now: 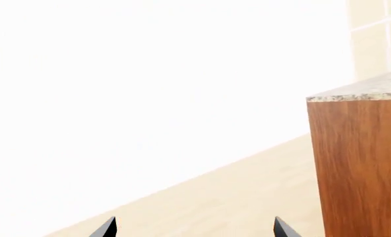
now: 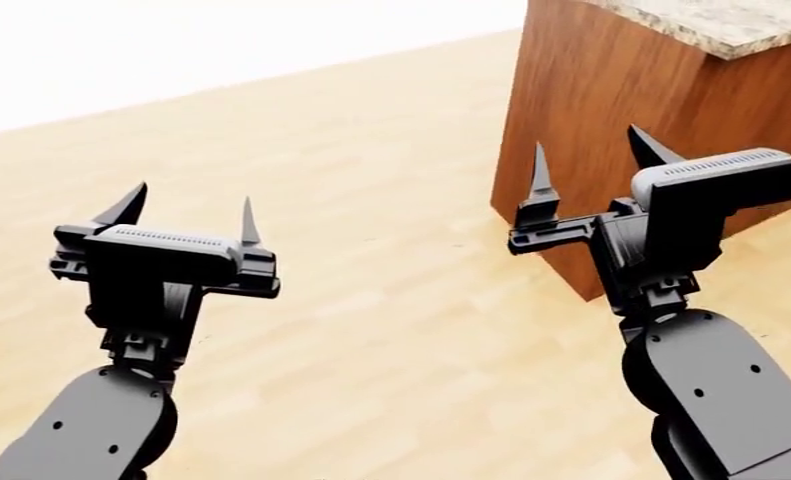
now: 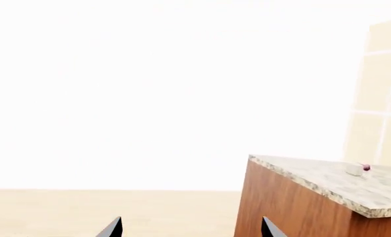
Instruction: Pick the tofu from the counter and place it in the cabinet.
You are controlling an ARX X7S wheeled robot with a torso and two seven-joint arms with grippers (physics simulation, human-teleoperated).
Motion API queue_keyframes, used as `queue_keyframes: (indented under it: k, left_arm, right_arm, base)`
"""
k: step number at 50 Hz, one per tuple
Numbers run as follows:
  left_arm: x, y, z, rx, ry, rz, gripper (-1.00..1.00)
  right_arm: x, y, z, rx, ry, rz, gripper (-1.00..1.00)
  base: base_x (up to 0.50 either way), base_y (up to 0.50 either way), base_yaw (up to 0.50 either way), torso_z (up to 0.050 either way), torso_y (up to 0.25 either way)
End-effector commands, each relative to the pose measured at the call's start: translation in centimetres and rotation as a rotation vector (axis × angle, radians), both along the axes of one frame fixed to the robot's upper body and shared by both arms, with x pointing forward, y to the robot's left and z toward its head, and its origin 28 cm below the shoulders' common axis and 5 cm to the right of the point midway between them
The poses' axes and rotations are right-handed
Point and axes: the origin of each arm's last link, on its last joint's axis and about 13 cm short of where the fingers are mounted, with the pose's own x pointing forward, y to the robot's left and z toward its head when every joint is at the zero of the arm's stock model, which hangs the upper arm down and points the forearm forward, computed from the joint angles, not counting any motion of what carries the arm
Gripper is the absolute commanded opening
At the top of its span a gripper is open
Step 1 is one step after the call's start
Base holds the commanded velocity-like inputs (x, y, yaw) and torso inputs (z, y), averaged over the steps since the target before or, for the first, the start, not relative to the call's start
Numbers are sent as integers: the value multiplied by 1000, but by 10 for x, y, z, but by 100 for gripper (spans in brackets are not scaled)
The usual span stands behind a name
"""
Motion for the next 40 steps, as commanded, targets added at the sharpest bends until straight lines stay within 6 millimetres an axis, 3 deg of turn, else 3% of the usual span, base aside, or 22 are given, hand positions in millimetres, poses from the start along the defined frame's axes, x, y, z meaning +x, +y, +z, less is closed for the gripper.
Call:
queue_keyframes:
  k: [1,5,10,25,40]
  left_arm:
    - [0,-2,-1,10,0,-10,100]
    - [0,-2,-3,13,14,-4,100]
    - [4,1,5,56,2,3,100]
    - [10,4,29,97,-53,-1,100]
    - [7,0,30,121,-60,-13,100]
  right_arm:
    - [1,-1,-2,6,3,-1,100]
    - [0,-3,-4,54,41,-14,100]
    - [3,-13,10,114,93,-3,100]
    - [11,-45,55,93,126,-52,100]
    - [14,-58,59,170,153,-99,100]
  base:
    - [0,0,500,50,-10]
    - [18,-49,375,48,-15]
    - [-13,-16,0,0,0]
    - [-220,-447,0,0,0]
    - [-462,-42,0,0,0]
